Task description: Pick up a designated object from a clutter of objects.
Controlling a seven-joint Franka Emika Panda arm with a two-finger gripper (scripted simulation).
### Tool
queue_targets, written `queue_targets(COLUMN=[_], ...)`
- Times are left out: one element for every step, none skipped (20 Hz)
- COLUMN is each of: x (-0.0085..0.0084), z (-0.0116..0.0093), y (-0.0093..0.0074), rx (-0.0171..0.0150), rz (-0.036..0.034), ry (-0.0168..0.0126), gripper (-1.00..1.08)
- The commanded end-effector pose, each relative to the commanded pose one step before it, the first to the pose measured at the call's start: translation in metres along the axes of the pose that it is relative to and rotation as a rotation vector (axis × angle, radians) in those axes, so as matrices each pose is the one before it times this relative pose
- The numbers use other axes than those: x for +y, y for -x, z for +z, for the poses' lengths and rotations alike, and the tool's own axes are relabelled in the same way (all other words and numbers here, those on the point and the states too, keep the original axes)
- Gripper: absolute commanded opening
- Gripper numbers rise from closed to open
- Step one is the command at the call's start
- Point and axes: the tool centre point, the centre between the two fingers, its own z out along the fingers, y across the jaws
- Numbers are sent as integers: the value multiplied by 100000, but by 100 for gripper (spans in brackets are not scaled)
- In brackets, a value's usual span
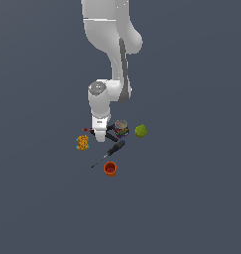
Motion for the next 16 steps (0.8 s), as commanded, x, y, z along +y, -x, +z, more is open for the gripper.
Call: queue_targets(x=[52,18,9,0,0,0,0,0,0,0,0,0,0,79,7,22], z=[367,55,16,0,0,0,0,0,0,0,0,0,0,-100,-19,-58], y=[-4,-8,-5,0,0,0,0,0,0,0,0,0,0,-7,-8,-26], rx=[-13,0,0,0,0,0,0,0,0,0,0,0,0,-47,0,0], rz=[-42,0,0,0,0,0,0,0,0,0,0,0,0,-85,0,0], ry=[143,0,0,0,0,0,0,0,0,0,0,0,0,249,0,0], gripper=[100,100,100,-100,-100,-100,-100,-100,-100,-100,-100,-100,-100,-100,-100,-100])
